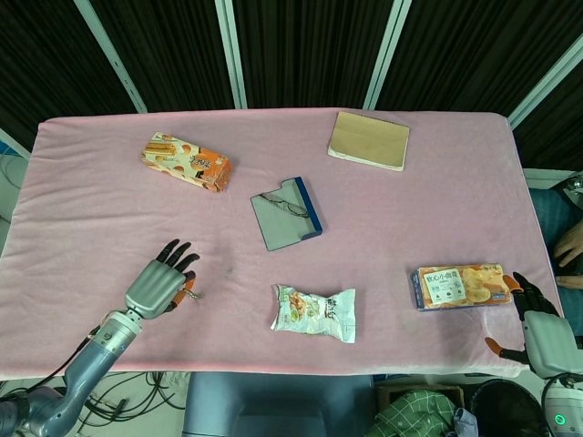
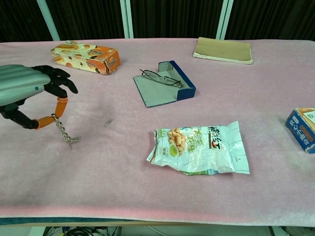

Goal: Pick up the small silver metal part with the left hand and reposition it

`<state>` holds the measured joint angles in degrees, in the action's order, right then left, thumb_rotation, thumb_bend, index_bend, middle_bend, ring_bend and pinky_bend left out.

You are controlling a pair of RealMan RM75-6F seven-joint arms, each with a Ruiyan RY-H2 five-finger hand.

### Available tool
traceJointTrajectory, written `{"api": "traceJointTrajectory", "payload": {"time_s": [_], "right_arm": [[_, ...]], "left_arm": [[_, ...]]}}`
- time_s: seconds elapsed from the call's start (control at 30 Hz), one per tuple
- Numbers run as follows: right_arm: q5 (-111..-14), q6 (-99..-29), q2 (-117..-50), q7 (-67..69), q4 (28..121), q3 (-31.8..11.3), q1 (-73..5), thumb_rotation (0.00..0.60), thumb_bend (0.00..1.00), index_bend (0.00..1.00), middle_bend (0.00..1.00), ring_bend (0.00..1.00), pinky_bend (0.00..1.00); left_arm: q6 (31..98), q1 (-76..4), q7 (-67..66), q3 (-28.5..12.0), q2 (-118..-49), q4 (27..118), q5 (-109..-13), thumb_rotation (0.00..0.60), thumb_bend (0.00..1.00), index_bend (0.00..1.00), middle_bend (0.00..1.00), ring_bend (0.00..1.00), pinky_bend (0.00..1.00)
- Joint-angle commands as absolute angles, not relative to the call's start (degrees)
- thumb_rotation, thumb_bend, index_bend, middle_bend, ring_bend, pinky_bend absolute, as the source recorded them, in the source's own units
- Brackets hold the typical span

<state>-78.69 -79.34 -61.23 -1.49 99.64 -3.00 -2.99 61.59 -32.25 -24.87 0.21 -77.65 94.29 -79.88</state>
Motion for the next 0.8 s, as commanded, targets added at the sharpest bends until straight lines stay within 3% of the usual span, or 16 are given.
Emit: {"api": "traceJointTrajectory", "payload": {"time_s": [0.03,0.57,0.8], "right_arm": [[-78.63,-79.32,-61.23,-1.44,99.68,-3.01,-2.99,0.600,0.09,0.00,0.00,0.05,0.18],[-78.42,-79.33,-61.23,-1.54,99.53,-3.12,-3.01,0.600,0.09,0.00,0.00,0.05,0.18],[-78.01,-78.98,-61.13,-1.55,99.53,-3.17,-3.11,0.600,0.09,0.00,0.00,0.05,0.18]], "left_arm": [[61.74,-32.45,-24.56,-0.47,-77.66,94.38,-79.74,0.600,0.43,0.56,0.18,0.00,0.00],[56.11,-39.64,-23.49,-8.38,-82.94,89.06,-74.99,0.600,0.43,0.56,0.18,0.00,0.00],[53.31,-42.70,-23.68,-9.42,-86.41,83.71,-73.43,0.600,0.43,0.56,0.18,0.00,0.00]]}}
